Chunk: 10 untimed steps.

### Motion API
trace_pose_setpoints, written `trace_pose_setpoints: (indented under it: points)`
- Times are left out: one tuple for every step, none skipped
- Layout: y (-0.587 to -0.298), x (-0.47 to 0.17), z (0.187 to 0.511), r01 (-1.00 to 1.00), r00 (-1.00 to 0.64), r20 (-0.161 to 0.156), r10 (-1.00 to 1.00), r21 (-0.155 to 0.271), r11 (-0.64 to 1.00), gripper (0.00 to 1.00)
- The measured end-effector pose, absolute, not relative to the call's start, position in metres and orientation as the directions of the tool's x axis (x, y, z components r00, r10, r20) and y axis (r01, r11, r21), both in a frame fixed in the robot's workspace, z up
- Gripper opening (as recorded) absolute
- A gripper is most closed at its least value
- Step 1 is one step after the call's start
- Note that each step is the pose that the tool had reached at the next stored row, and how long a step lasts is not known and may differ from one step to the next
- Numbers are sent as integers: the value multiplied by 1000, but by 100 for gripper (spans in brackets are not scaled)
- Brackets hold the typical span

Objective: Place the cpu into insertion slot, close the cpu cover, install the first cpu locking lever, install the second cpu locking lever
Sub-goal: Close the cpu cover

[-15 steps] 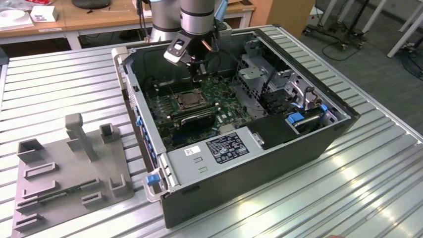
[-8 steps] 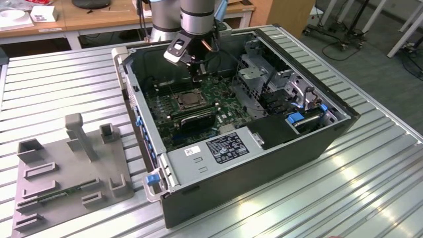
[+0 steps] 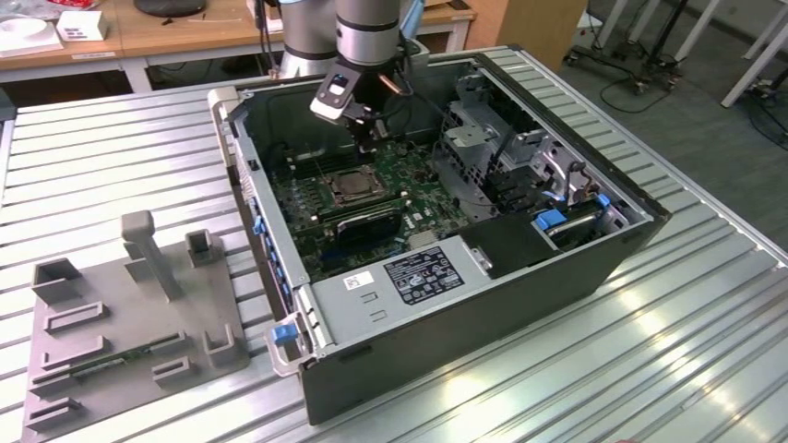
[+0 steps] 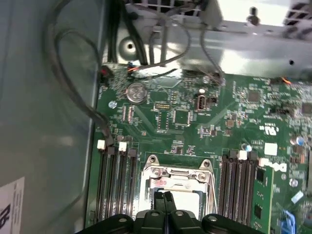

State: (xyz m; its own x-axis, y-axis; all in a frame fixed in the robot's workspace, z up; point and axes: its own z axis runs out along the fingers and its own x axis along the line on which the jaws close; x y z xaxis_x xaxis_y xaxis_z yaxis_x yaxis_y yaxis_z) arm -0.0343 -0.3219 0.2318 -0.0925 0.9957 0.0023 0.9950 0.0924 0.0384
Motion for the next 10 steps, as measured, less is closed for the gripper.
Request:
trace_pose_setpoints:
  points:
    - [-322, -34, 232, 993, -110, 2, 994, 38, 110, 11]
    - [-322, -34, 232, 991, -129, 2, 992, 38, 129, 11]
    - [-322, -34, 232, 988, -147, 2, 989, 38, 147, 11]
    - [-322, -34, 231, 986, -165, 2, 986, 38, 165, 11]
    - [-322, -34, 231, 982, -183, 2, 983, 38, 182, 11]
    - [-322, -34, 231, 979, -200, 2, 980, 38, 200, 11]
    - [-322, -34, 231, 975, -218, 2, 976, 38, 218, 11]
    - [-322, -34, 231, 971, -237, 2, 972, 38, 237, 11]
    - [-322, -34, 231, 966, -254, 2, 967, 38, 254, 11]
    - [-322, -34, 231, 962, -272, 2, 962, 38, 272, 11]
